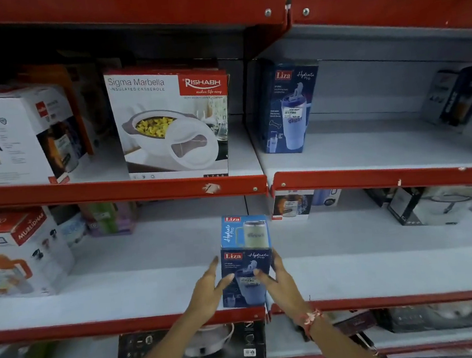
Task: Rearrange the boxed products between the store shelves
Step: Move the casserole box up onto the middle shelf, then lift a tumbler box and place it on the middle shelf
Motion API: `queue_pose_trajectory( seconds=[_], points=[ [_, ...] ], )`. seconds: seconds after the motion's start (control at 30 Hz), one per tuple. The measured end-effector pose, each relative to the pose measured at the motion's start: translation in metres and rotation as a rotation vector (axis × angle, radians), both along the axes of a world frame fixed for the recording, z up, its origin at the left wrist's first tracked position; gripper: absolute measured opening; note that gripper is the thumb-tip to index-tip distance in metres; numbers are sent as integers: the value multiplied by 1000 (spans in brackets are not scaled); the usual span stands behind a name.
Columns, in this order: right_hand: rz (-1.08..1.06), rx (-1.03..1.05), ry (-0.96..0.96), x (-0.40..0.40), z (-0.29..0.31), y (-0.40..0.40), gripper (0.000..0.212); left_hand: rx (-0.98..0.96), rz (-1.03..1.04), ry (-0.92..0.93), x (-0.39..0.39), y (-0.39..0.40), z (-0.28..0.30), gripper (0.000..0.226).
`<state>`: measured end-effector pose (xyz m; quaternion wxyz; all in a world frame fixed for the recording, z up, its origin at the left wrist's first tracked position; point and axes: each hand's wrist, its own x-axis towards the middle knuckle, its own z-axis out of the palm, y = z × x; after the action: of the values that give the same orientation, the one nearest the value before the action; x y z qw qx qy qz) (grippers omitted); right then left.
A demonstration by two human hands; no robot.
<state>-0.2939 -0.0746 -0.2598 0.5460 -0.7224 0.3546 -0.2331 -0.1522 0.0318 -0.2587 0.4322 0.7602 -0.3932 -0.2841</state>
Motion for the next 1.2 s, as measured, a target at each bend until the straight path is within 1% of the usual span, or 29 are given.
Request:
queue_pose_trajectory(
  seconds=[0.07, 0.17, 0.27, 0.37, 0.47, 0.63, 0.73, 0.83, 1.0, 1.1, 1.2],
  points=[
    [-17, -19, -25, 2, -2, 3, 61, -11, 1, -13, -8, -2, 0, 54],
    [-36, -13, -102, -4, 1, 5, 53, -48, 85, -73, -13, 0, 2, 47],
    [-54, -20, -155, -18, 12, 5, 53, -148, 110, -120, -16, 8, 12, 43],
    [-104, -38, -184, -28, 33, 6, 49, -304, 117, -20, -26, 15, 32, 41],
    [-135, -99, -218, -40, 62, 7, 51, -434, 109, 94, -38, 17, 56, 47],
    [-141, -194, -292, -63, 131, 0, 54, -566, 53, 148, -53, 10, 107, 50],
    [-129, -259, -346, -72, 174, -8, 54, -648, 9, 123, -58, 2, 149, 49],
    [-118, -322, -410, -80, 216, -16, 49, -712, -44, 113, -59, -7, 194, 42],
    [-93, -387, -530, -91, 277, -24, 52, -796, -85, 37, -61, -14, 259, 44],
    [-87, -429, -591, -97, 297, -22, 53, -833, -119, -1, -62, -10, 281, 43],
    [-71, -422, -607, -99, 300, -21, 54, -823, -128, -28, -64, -6, 287, 44]
  ],
)
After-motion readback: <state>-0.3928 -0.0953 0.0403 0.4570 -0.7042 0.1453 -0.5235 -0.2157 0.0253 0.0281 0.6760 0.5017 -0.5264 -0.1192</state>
